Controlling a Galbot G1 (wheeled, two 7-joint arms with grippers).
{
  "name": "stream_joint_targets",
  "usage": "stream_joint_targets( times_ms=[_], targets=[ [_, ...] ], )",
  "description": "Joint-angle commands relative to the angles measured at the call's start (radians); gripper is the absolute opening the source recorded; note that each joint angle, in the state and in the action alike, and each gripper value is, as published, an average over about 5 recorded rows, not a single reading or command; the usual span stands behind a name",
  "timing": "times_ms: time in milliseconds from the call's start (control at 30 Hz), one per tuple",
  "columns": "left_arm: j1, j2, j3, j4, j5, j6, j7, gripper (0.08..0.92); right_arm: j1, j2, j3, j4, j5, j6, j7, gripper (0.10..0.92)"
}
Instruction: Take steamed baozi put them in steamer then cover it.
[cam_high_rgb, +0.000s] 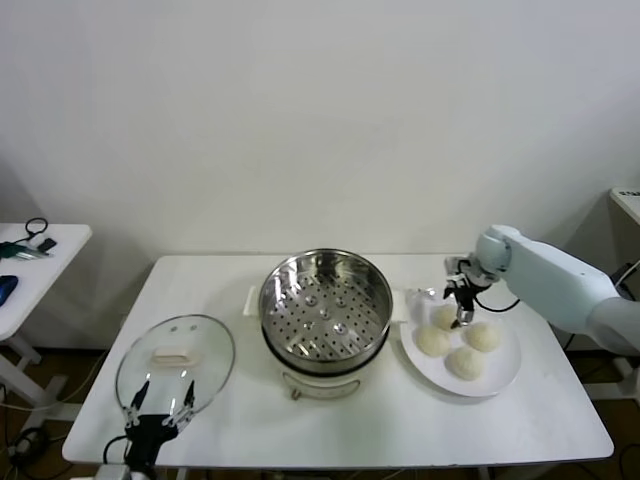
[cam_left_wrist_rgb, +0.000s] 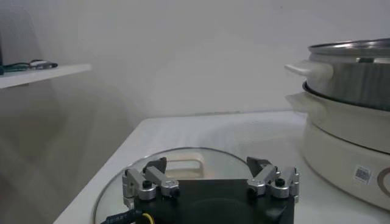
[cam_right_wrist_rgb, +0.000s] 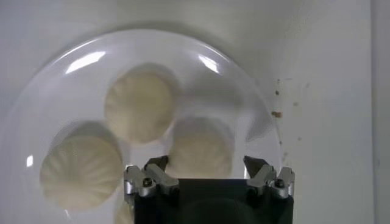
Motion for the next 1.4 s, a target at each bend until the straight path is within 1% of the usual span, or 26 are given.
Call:
stream_joint_targets(
  times_ms=[33,200,300,467,600,833,933,1033,1167,1233,1333,1400],
  targets=[
    [0.004,-0.001,-0.001,-0.003,-0.002,-0.001,0.000,0.823,-0.014,0.021,0.011,-0.042,-0.011,-0.003,0.001,0.797],
    [0.005,-0.001,-0.001,-0.003,-0.003,-0.002,-0.001,0.823,-0.018,0.023,0.017,-0.038,-0.008,0.000,0.000,0.732],
    [0.005,-0.002,-0.001,-0.005,-0.003,-0.002,-0.002,0.823,-0.017,0.022,0.019,-0.031,-0.008,0.004,-0.001,0.710],
    [0.008,-0.006,0.000,-0.010,0.000,0.000,-0.004,0.823,0.011,0.008,0.004,0.002,-0.007,0.014,-0.005,0.694],
    [0.011,-0.008,0.002,-0.016,0.000,0.001,-0.009,0.823,0.130,-0.017,-0.083,0.061,0.015,0.060,-0.023,0.692],
    [0.008,-0.006,0.010,-0.023,0.003,0.004,-0.018,0.823,0.556,-0.002,-0.393,0.226,0.131,0.229,-0.056,0.695],
    [0.007,-0.005,0.014,-0.027,0.005,0.006,-0.019,0.823,0.720,0.034,-0.472,0.347,0.184,0.289,-0.055,0.696],
    [0.007,-0.004,0.017,-0.033,0.007,0.007,-0.020,0.823,0.828,0.074,-0.507,0.484,0.195,0.334,-0.043,0.696],
    [0.005,-0.006,0.017,-0.045,0.012,0.012,-0.020,0.823,0.883,0.128,-0.505,0.639,0.151,0.401,-0.003,0.696],
    [0.004,-0.008,0.017,-0.052,0.013,0.014,-0.020,0.823,0.858,0.160,-0.480,0.692,0.097,0.450,0.020,0.696],
    [0.003,-0.009,0.014,-0.057,0.015,0.015,-0.020,0.823,0.785,0.205,-0.438,0.728,0.009,0.516,0.055,0.696],
    [0.003,-0.009,0.012,-0.060,0.015,0.015,-0.020,0.823,0.738,0.232,-0.425,0.721,-0.045,0.546,0.079,0.696]
  ],
)
